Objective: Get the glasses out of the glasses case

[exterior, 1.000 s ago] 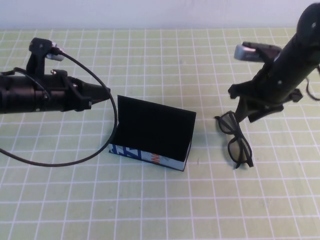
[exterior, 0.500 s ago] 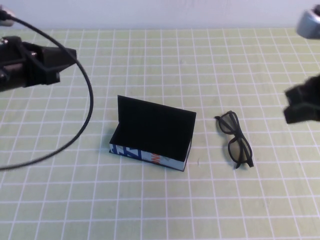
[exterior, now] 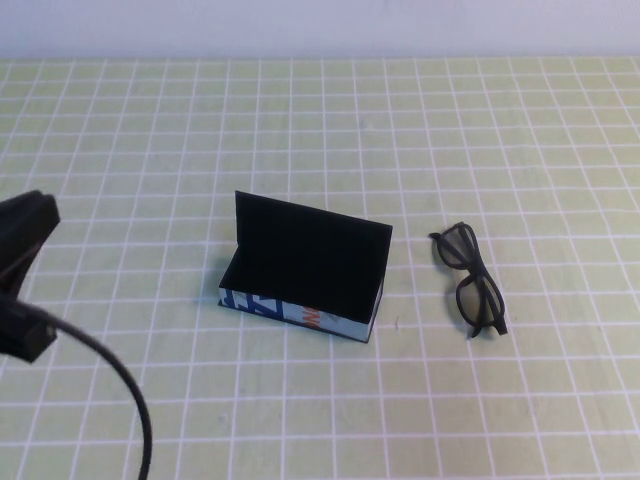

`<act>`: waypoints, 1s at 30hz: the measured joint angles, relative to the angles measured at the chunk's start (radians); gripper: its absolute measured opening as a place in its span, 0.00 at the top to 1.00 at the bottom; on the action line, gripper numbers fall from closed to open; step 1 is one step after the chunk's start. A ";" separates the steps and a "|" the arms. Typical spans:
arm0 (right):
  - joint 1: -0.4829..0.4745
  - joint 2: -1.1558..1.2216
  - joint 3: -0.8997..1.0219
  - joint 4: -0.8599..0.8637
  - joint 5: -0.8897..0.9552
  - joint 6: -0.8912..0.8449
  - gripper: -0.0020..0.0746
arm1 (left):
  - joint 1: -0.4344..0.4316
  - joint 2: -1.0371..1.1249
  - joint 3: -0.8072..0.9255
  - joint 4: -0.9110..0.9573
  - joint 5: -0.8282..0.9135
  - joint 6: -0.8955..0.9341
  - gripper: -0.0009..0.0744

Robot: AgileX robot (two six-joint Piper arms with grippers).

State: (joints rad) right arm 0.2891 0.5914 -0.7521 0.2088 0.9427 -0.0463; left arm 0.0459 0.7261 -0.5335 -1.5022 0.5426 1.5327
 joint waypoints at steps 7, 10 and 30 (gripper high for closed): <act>0.000 -0.182 0.204 0.145 -0.339 -0.136 0.99 | 0.000 -0.331 0.234 -0.111 -0.183 0.010 0.99; 0.000 -0.193 0.291 0.250 -0.504 -0.238 1.00 | 0.000 -0.463 0.330 -0.129 -0.259 0.033 0.99; 0.000 -0.193 0.469 0.445 -0.903 -0.351 1.00 | 0.000 -0.606 0.559 -0.162 -0.450 0.041 0.99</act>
State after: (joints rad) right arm 0.2891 0.3980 -0.2827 0.6539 0.0399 -0.3977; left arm 0.0459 0.1202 0.0256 -1.6646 0.0925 1.5740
